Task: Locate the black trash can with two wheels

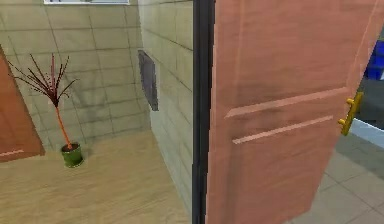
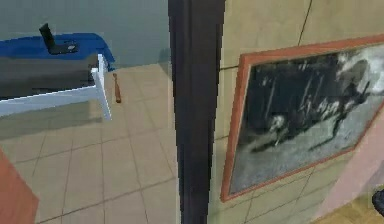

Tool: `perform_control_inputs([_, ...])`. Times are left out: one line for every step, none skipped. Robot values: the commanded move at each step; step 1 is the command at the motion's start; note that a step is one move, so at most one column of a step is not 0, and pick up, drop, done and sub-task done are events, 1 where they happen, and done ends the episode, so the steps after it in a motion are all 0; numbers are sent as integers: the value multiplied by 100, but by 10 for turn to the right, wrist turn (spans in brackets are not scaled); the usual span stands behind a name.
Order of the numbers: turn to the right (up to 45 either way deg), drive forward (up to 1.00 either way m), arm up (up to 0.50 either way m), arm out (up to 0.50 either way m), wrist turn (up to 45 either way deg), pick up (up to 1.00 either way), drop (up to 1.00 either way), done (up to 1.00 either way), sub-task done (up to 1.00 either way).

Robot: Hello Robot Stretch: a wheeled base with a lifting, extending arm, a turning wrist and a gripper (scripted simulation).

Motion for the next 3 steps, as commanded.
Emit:
perform_control_inputs([0,40,0,0,0,0,0,0,0])
perform_control_inputs([450,0,0,0,0,0,0,0,0])
perform_control_inputs([180,0,0,0,0,0,0,0,0])
